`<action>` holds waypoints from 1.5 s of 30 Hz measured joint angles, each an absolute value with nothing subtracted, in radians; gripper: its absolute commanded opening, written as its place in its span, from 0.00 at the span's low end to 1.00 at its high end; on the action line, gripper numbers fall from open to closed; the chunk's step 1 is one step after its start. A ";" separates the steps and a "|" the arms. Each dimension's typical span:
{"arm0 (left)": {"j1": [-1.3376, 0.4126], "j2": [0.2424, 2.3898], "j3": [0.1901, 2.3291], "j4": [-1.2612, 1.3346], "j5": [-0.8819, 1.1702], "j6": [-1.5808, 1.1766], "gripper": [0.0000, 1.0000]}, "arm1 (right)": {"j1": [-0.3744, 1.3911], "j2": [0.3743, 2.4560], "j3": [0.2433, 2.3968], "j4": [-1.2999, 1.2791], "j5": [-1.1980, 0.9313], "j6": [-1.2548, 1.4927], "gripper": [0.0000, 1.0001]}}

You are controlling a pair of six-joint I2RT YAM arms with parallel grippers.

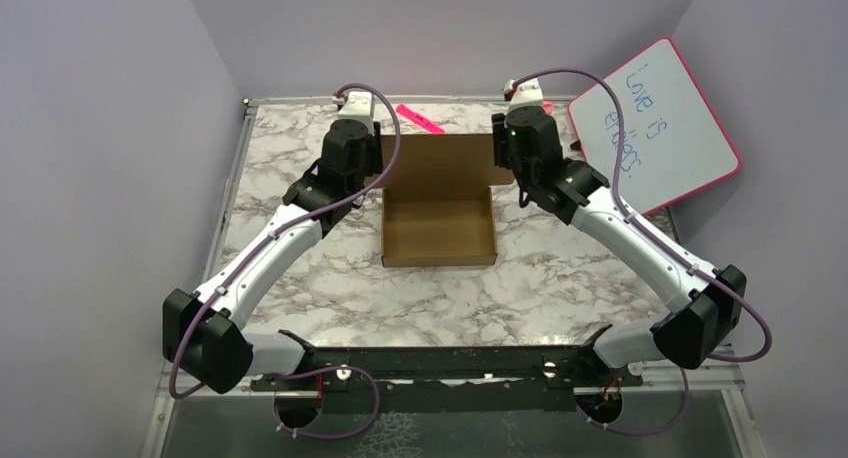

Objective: Fold the paper box

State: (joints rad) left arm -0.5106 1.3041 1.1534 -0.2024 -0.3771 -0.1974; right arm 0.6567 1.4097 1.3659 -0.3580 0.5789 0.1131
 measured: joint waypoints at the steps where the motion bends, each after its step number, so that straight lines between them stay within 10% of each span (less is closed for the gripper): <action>1: -0.507 1.297 1.153 -0.205 -0.377 -0.181 0.52 | 0.651 1.402 1.366 -0.358 0.563 0.094 0.52; 12: -0.198 1.227 1.174 -0.253 -0.015 0.009 0.62 | 0.495 1.306 1.348 -0.367 0.224 -0.133 0.83; 23: -0.105 1.298 1.219 -0.346 0.416 0.242 0.63 | 0.420 1.305 1.286 -0.408 -0.052 -0.325 0.87; 33: -0.104 1.324 1.219 -0.395 0.573 0.388 0.64 | 0.372 1.373 1.251 -0.412 -0.141 -0.440 0.78; 45: -0.100 1.252 1.210 -0.421 0.499 0.471 0.64 | 0.340 1.427 1.233 -0.403 -0.199 -0.483 0.45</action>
